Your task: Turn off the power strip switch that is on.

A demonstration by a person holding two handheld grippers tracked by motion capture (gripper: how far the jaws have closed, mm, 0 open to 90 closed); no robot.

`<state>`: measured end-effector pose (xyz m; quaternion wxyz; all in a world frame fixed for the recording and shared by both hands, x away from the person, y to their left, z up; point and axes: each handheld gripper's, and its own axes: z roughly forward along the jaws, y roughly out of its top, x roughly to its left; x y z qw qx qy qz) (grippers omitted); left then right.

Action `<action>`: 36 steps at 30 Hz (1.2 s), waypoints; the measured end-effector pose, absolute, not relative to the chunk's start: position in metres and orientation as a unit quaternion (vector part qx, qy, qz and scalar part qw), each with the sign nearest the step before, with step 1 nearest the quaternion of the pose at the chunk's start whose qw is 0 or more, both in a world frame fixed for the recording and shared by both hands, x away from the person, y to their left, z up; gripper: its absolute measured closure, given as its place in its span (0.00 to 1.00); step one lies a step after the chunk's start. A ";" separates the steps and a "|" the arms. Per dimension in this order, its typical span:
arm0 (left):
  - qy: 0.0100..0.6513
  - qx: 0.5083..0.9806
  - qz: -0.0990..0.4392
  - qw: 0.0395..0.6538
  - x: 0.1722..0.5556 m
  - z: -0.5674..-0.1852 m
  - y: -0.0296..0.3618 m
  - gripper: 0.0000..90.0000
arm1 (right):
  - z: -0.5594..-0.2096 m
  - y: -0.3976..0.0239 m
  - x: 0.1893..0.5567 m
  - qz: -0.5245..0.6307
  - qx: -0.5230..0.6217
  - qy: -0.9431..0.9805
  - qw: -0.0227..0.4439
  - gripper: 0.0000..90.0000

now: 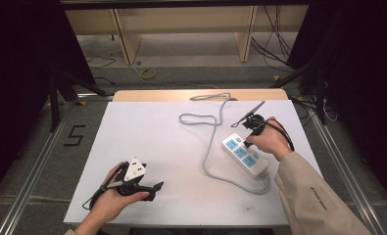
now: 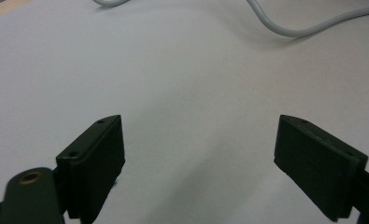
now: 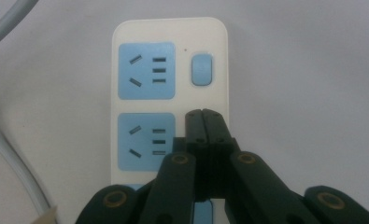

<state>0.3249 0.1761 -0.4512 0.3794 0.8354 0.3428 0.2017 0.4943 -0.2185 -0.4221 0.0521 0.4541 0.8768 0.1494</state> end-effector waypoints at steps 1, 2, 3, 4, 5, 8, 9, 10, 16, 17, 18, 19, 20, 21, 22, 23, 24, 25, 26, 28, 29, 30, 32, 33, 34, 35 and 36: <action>0.343 0.835 0.202 0.379 0.325 -0.451 0.176 0.18 | -0.423 -0.218 0.495 0.147 0.456 0.876 0.051 1.00; 0.343 0.835 0.202 0.379 0.325 -0.451 0.176 0.18 | -0.424 -0.218 0.496 0.143 0.455 0.877 0.050 1.00; 0.343 0.835 0.202 0.379 0.325 -0.451 0.176 0.18 | -0.424 -0.219 0.496 0.142 0.457 0.877 0.050 1.00; 0.343 0.835 0.202 0.380 0.325 -0.451 0.176 0.18 | -0.424 -0.219 0.496 0.142 0.457 0.877 0.050 1.00; 0.343 0.835 0.202 0.380 0.325 -0.451 0.176 0.18 | -0.425 -0.219 0.496 0.141 0.457 0.877 0.049 1.00; 0.343 0.835 0.202 0.379 0.325 -0.451 0.176 0.18 | -0.425 -0.218 0.496 0.139 0.457 0.878 0.046 1.00; 0.342 0.836 0.202 0.379 0.325 -0.451 0.176 0.18 | -0.426 -0.217 0.496 0.137 0.456 0.878 0.044 1.00; 0.343 0.835 0.201 0.380 0.325 -0.451 0.176 0.18 | -0.426 -0.217 0.496 0.137 0.456 0.878 0.044 1.00; 0.344 0.834 0.202 0.381 0.324 -0.451 0.176 0.18 | -0.426 -0.216 0.497 0.135 0.455 0.879 0.042 1.00; 0.342 0.835 0.203 0.380 0.324 -0.451 0.176 0.18 | -0.426 -0.215 0.496 0.133 0.456 0.879 0.042 1.00; 0.342 0.836 0.202 0.379 0.325 -0.451 0.176 0.18 | -0.426 -0.215 0.496 0.132 0.456 0.879 0.043 1.00; 0.341 0.836 0.203 0.380 0.325 -0.451 0.176 0.18 | -0.426 -0.215 0.496 0.133 0.455 0.880 0.043 1.00; 0.342 0.835 0.202 0.380 0.324 -0.451 0.176 0.18 | -0.426 -0.215 0.496 0.132 0.455 0.879 0.044 1.00; 0.342 0.835 0.202 0.380 0.324 -0.451 0.175 0.18 | -0.426 -0.215 0.496 0.132 0.456 0.879 0.043 1.00; 0.342 0.835 0.202 0.380 0.324 -0.451 0.175 0.18 | -0.426 -0.215 0.497 0.129 0.457 0.879 0.043 1.00; 0.342 0.836 0.203 0.379 0.324 -0.451 0.175 0.18 | -0.426 -0.215 0.497 0.128 0.456 0.880 0.043 1.00; 0.341 0.836 0.203 0.379 0.324 -0.451 0.176 0.18 | -0.426 -0.216 0.497 0.128 0.456 0.880 0.042 1.00; 0.341 0.835 0.203 0.380 0.324 -0.451 0.176 0.18 | -0.426 -0.216 0.497 0.128 0.456 0.880 0.042 1.00; 0.341 0.836 0.204 0.379 0.324 -0.451 0.176 0.18 | -0.426 -0.216 0.497 0.128 0.456 0.880 0.042 1.00; 0.342 0.835 0.203 0.380 0.324 -0.451 0.175 0.18 | -0.426 -0.216 0.497 0.128 0.455 0.880 0.041 1.00; 0.342 0.835 0.203 0.380 0.324 -0.451 0.175 0.18 | -0.426 -0.215 0.497 0.127 0.453 0.881 0.043 1.00; 0.341 0.836 0.203 0.379 0.324 -0.451 0.175 0.18 | -0.426 -0.215 0.497 0.126 0.451 0.883 0.041 1.00; 0.341 0.836 0.204 0.379 0.324 -0.451 0.175 0.18 | -0.426 -0.214 0.497 0.122 0.452 0.882 0.043 1.00; 0.341 0.835 0.204 0.381 0.324 -0.451 0.175 0.18 | -0.426 -0.214 0.496 0.122 0.450 0.884 0.045 1.00; 0.341 0.835 0.204 0.380 0.324 -0.451 0.176 0.18 | -0.426 -0.213 0.496 0.120 0.449 0.884 0.046 1.00; 0.342 0.835 0.204 0.380 0.324 -0.451 0.176 0.18 | -0.426 -0.213 0.496 0.118 0.447 0.885 0.049 1.00; 0.342 0.835 0.204 0.380 0.324 -0.451 0.175 0.18 | -0.426 -0.212 0.496 0.117 0.447 0.885 0.049 1.00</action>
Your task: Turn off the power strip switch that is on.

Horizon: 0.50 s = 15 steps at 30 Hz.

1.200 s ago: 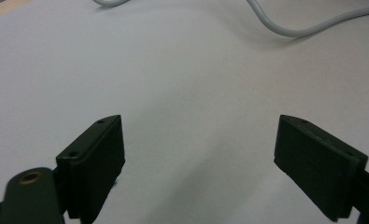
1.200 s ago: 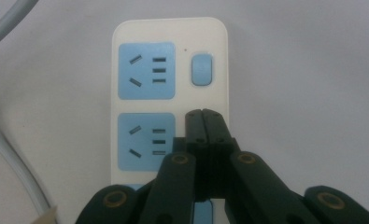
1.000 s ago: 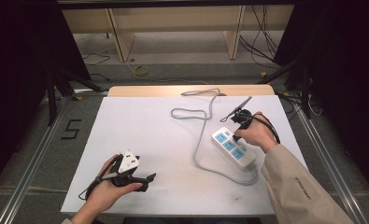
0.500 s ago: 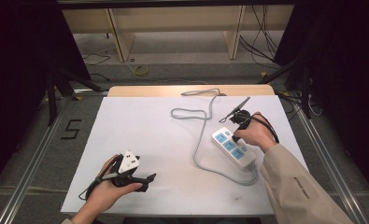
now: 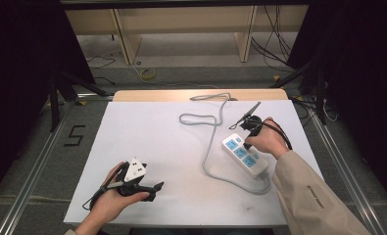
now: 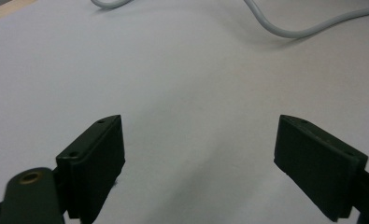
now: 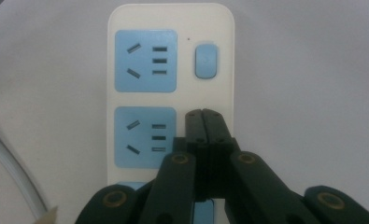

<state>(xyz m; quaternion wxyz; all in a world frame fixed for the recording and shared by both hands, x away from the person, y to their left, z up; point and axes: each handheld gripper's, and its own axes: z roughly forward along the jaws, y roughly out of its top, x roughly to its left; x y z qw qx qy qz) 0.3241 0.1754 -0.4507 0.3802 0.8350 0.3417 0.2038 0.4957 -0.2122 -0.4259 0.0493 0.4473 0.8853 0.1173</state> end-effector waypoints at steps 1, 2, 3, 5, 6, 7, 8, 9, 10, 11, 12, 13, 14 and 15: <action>0.341 0.835 0.204 0.380 0.324 -0.451 0.175 0.18 | -0.426 -0.212 0.496 0.118 0.448 0.885 0.048 1.00; 0.341 0.835 0.204 0.381 0.324 -0.451 0.175 0.18 | -0.426 -0.212 0.495 0.118 0.448 0.885 0.043 1.00; 0.342 0.834 0.204 0.381 0.324 -0.451 0.175 0.18 | -0.426 -0.212 0.495 0.118 0.448 0.885 0.043 1.00; 0.341 0.834 0.204 0.382 0.324 -0.451 0.175 0.18 | -0.426 -0.211 0.495 0.117 0.447 0.886 0.045 1.00; 0.341 0.834 0.204 0.382 0.324 -0.451 0.175 0.18 | -0.426 -0.209 0.494 0.114 0.443 0.888 0.050 1.00; 0.341 0.834 0.204 0.382 0.324 -0.451 0.175 0.18 | -0.426 -0.209 0.494 0.114 0.443 0.888 0.050 1.00; 0.340 0.835 0.204 0.382 0.324 -0.450 0.175 0.18 | -0.426 -0.209 0.494 0.113 0.441 0.889 0.050 1.00; 0.341 0.834 0.204 0.382 0.324 -0.451 0.175 0.18 | -0.426 -0.210 0.495 0.114 0.444 0.888 0.046 1.00; 0.341 0.835 0.204 0.382 0.324 -0.450 0.175 0.18 | -0.426 -0.211 0.496 0.117 0.445 0.887 0.044 1.00; 0.340 0.835 0.204 0.381 0.324 -0.451 0.175 0.18 | -0.426 -0.212 0.496 0.121 0.445 0.886 0.041 1.00; 0.340 0.835 0.203 0.381 0.324 -0.451 0.175 0.18 | -0.426 -0.213 0.497 0.122 0.446 0.886 0.039 1.00; 0.340 0.836 0.202 0.381 0.324 -0.451 0.175 0.18 | -0.426 -0.213 0.497 0.122 0.448 0.885 0.037 1.00; 0.340 0.836 0.202 0.381 0.325 -0.451 0.175 0.18 | -0.426 -0.213 0.497 0.123 0.447 0.885 0.037 1.00; 0.340 0.836 0.202 0.382 0.325 -0.451 0.175 0.18 | -0.426 -0.213 0.497 0.124 0.446 0.886 0.036 1.00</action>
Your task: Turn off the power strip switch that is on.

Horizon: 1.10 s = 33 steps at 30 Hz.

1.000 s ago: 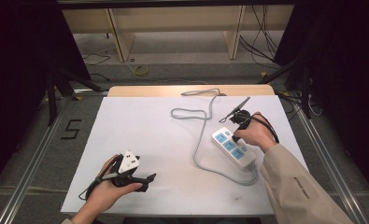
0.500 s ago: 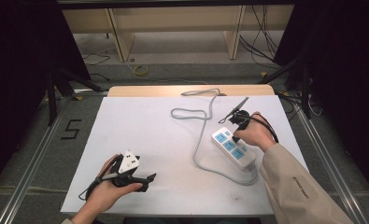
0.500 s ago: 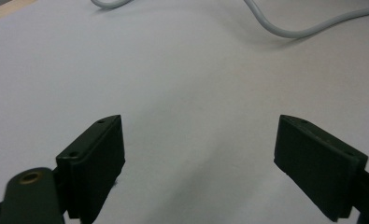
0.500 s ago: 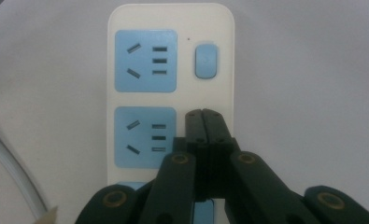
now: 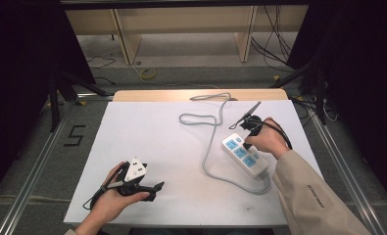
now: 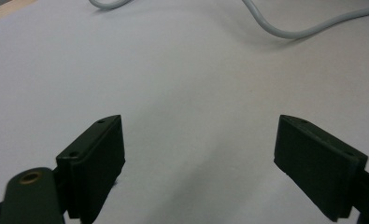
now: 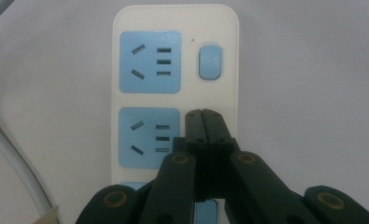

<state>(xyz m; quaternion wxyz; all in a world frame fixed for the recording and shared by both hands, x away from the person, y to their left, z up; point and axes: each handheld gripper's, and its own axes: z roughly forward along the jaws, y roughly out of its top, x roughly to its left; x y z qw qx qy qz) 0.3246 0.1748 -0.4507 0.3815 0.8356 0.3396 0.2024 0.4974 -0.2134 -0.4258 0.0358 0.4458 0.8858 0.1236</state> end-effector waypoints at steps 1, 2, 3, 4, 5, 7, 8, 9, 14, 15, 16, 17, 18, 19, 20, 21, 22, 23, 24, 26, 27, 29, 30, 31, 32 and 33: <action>0.340 0.835 0.202 0.382 0.325 -0.451 0.175 0.18 | -0.426 -0.212 0.498 0.123 0.446 0.885 0.040 1.00; 0.340 0.835 0.202 0.382 0.325 -0.451 0.175 0.18 | -0.426 -0.212 0.498 0.123 0.446 0.885 0.040 1.00; 0.339 0.836 0.204 0.381 0.325 -0.451 0.175 0.18 | -0.426 -0.211 0.499 0.121 0.444 0.887 0.042 1.00; 0.340 0.835 0.203 0.381 0.324 -0.451 0.175 0.18 | -0.426 -0.211 0.499 0.121 0.444 0.887 0.042 1.00; 0.340 0.835 0.204 0.381 0.324 -0.451 0.175 0.18 | -0.425 -0.210 0.499 0.119 0.445 0.886 0.043 1.00; 0.341 0.835 0.203 0.382 0.325 -0.451 0.175 0.18 | -0.425 -0.209 0.499 0.109 0.439 0.890 0.054 1.00; 0.341 0.835 0.203 0.382 0.325 -0.451 0.175 0.18 | -0.425 -0.209 0.499 0.109 0.439 0.890 0.054 1.00; 0.340 0.835 0.203 0.383 0.325 -0.451 0.175 0.18 | -0.425 -0.209 0.499 0.107 0.440 0.890 0.055 1.00; 0.339 0.836 0.202 0.382 0.325 -0.451 0.174 0.18 | -0.425 -0.210 0.500 0.109 0.441 0.889 0.050 1.00; 0.339 0.835 0.202 0.382 0.325 -0.451 0.174 0.18 | -0.425 -0.209 0.500 0.109 0.443 0.888 0.050 1.00; 0.340 0.835 0.202 0.382 0.325 -0.451 0.174 0.18 | -0.425 -0.209 0.500 0.108 0.443 0.889 0.050 1.00; 0.340 0.835 0.202 0.382 0.325 -0.451 0.174 0.18 | -0.425 -0.209 0.500 0.107 0.442 0.889 0.050 1.00; 0.340 0.835 0.203 0.382 0.325 -0.451 0.175 0.18 | -0.425 -0.209 0.501 0.106 0.442 0.890 0.050 1.00; 0.339 0.836 0.202 0.381 0.325 -0.451 0.175 0.18 | -0.425 -0.208 0.501 0.106 0.442 0.890 0.050 1.00; 0.339 0.836 0.202 0.381 0.325 -0.451 0.175 0.18 | -0.425 -0.208 0.501 0.106 0.441 0.890 0.050 1.00; 0.339 0.836 0.202 0.381 0.325 -0.451 0.175 0.18 | -0.425 -0.208 0.501 0.106 0.441 0.890 0.050 1.00; 0.339 0.836 0.203 0.381 0.324 -0.451 0.175 0.18 | -0.425 -0.208 0.501 0.103 0.439 0.891 0.052 1.00; 0.337 0.838 0.203 0.379 0.324 -0.451 0.175 0.18 | -0.425 -0.208 0.501 0.103 0.439 0.891 0.052 1.00; 0.337 0.837 0.203 0.379 0.324 -0.451 0.175 0.18 | -0.425 -0.207 0.501 0.102 0.439 0.891 0.053 1.00; 0.339 0.835 0.203 0.382 0.324 -0.451 0.175 0.18 | -0.425 -0.207 0.501 0.101 0.439 0.891 0.052 1.00; 0.339 0.835 0.203 0.382 0.324 -0.451 0.175 0.18 | -0.425 -0.208 0.501 0.102 0.440 0.891 0.050 1.00; 0.339 0.835 0.203 0.382 0.324 -0.451 0.175 0.18 | -0.425 -0.208 0.501 0.102 0.441 0.890 0.048 1.00; 0.339 0.835 0.203 0.382 0.324 -0.451 0.175 0.18 | -0.425 -0.208 0.501 0.102 0.440 0.891 0.048 1.00; 0.339 0.835 0.204 0.382 0.324 -0.451 0.175 0.18 | -0.425 -0.208 0.501 0.101 0.441 0.891 0.048 1.00; 0.339 0.835 0.203 0.382 0.324 -0.451 0.175 0.18 | -0.425 -0.209 0.501 0.099 0.441 0.891 0.044 1.00; 0.339 0.835 0.203 0.382 0.324 -0.451 0.175 0.18 | -0.425 -0.209 0.501 0.099 0.440 0.891 0.043 1.00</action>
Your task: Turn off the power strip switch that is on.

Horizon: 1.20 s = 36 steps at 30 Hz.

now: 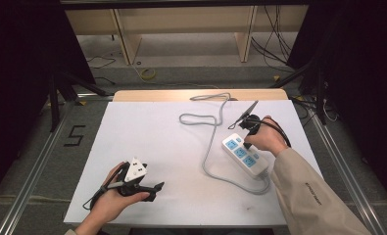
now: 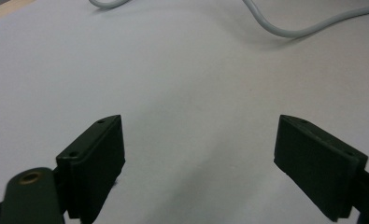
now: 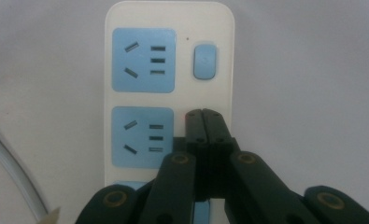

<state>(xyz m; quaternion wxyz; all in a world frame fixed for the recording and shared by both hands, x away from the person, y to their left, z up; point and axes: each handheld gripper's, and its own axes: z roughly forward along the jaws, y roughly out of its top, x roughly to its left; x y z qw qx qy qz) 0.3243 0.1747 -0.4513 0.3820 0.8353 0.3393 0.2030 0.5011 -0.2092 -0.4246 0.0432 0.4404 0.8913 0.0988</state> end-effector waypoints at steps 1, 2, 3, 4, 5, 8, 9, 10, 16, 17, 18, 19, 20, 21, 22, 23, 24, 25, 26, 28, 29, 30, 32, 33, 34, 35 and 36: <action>0.339 0.835 0.203 0.382 0.324 -0.451 0.175 0.18 | -0.425 -0.210 0.501 0.101 0.439 0.892 0.043 1.00; 0.339 0.836 0.203 0.382 0.324 -0.451 0.175 0.18 | -0.425 -0.210 0.501 0.100 0.442 0.890 0.042 1.00; 0.339 0.836 0.203 0.381 0.324 -0.451 0.175 0.18 | -0.425 -0.210 0.501 0.100 0.443 0.890 0.041 1.00; 0.339 0.835 0.203 0.382 0.324 -0.451 0.175 0.18 | -0.425 -0.210 0.502 0.100 0.440 0.891 0.042 1.00; 0.339 0.835 0.204 0.382 0.324 -0.451 0.175 0.18 | -0.425 -0.209 0.501 0.099 0.439 0.892 0.043 1.00; 0.340 0.835 0.204 0.382 0.324 -0.451 0.175 0.18 | -0.425 -0.209 0.501 0.099 0.440 0.892 0.043 1.00; 0.340 0.835 0.204 0.382 0.324 -0.451 0.175 0.18 | -0.425 -0.209 0.501 0.098 0.440 0.892 0.043 1.00; 0.340 0.835 0.204 0.382 0.324 -0.451 0.175 0.18 | -0.425 -0.209 0.501 0.097 0.441 0.891 0.043 1.00; 0.339 0.835 0.204 0.382 0.324 -0.451 0.175 0.18 | -0.425 -0.209 0.501 0.097 0.441 0.891 0.043 1.00; 0.340 0.835 0.205 0.382 0.324 -0.451 0.174 0.18 | -0.425 -0.209 0.501 0.097 0.442 0.891 0.043 1.00; 0.339 0.835 0.205 0.382 0.324 -0.451 0.174 0.18 | -0.425 -0.208 0.501 0.096 0.443 0.890 0.044 1.00; 0.339 0.835 0.205 0.382 0.324 -0.451 0.174 0.18 | -0.425 -0.208 0.501 0.096 0.443 0.890 0.044 1.00; 0.339 0.835 0.205 0.382 0.324 -0.451 0.175 0.18 | -0.425 -0.208 0.501 0.094 0.444 0.890 0.041 1.00; 0.339 0.835 0.205 0.382 0.324 -0.451 0.175 0.18 | -0.425 -0.208 0.501 0.094 0.444 0.890 0.041 1.00; 0.339 0.835 0.205 0.382 0.324 -0.451 0.175 0.18 | -0.425 -0.208 0.502 0.094 0.441 0.891 0.042 1.00; 0.340 0.834 0.205 0.383 0.324 -0.451 0.175 0.18 | -0.425 -0.208 0.502 0.094 0.440 0.892 0.042 1.00; 0.340 0.834 0.205 0.383 0.324 -0.451 0.175 0.18 | -0.426 -0.208 0.502 0.095 0.440 0.892 0.042 1.00; 0.340 0.835 0.204 0.382 0.324 -0.451 0.175 0.18 | -0.426 -0.209 0.502 0.095 0.439 0.893 0.041 1.00; 0.340 0.834 0.205 0.383 0.324 -0.451 0.175 0.18 | -0.425 -0.209 0.503 0.094 0.440 0.892 0.039 1.00; 0.340 0.834 0.205 0.383 0.324 -0.451 0.175 0.18 | -0.426 -0.209 0.503 0.095 0.440 0.892 0.039 1.00; 0.340 0.834 0.205 0.383 0.324 -0.451 0.175 0.18 | -0.426 -0.209 0.503 0.095 0.440 0.892 0.039 1.00; 0.340 0.835 0.205 0.382 0.324 -0.451 0.175 0.18 | -0.427 -0.208 0.503 0.094 0.443 0.891 0.040 1.00; 0.340 0.834 0.205 0.383 0.324 -0.451 0.175 0.18 | -0.427 -0.208 0.503 0.094 0.441 0.892 0.040 1.00; 0.340 0.834 0.205 0.383 0.324 -0.451 0.175 0.18 | -0.427 -0.208 0.503 0.093 0.441 0.892 0.042 1.00; 0.340 0.834 0.205 0.382 0.324 -0.451 0.174 0.18 | -0.427 -0.208 0.503 0.094 0.442 0.891 0.040 1.00; 0.340 0.834 0.205 0.383 0.324 -0.451 0.174 0.18 | -0.426 -0.208 0.503 0.092 0.447 0.889 0.037 1.00; 0.340 0.834 0.205 0.383 0.324 -0.451 0.174 0.18 | -0.426 -0.208 0.503 0.092 0.446 0.889 0.038 1.00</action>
